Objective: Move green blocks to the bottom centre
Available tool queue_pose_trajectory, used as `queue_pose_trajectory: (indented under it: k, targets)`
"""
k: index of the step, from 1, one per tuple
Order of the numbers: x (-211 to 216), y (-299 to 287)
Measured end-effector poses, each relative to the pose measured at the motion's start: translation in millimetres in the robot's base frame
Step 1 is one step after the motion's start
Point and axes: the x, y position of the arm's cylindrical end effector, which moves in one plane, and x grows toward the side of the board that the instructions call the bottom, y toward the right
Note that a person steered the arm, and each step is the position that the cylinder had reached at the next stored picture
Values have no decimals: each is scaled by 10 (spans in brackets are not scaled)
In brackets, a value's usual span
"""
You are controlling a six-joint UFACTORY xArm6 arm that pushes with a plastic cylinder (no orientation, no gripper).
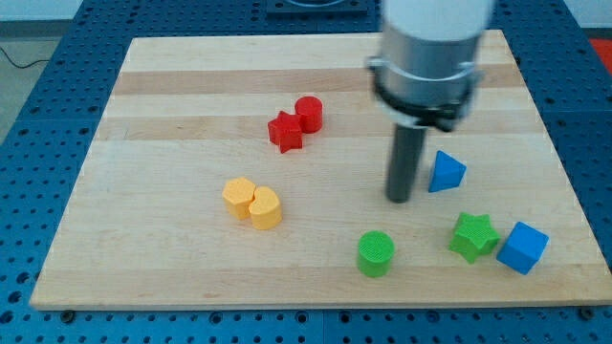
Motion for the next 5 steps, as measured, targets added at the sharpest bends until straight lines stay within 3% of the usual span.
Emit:
queue_pose_trajectory:
  k: [2, 3, 5]
  targets:
    - [207, 838]
    - [462, 758]
    - [684, 22]
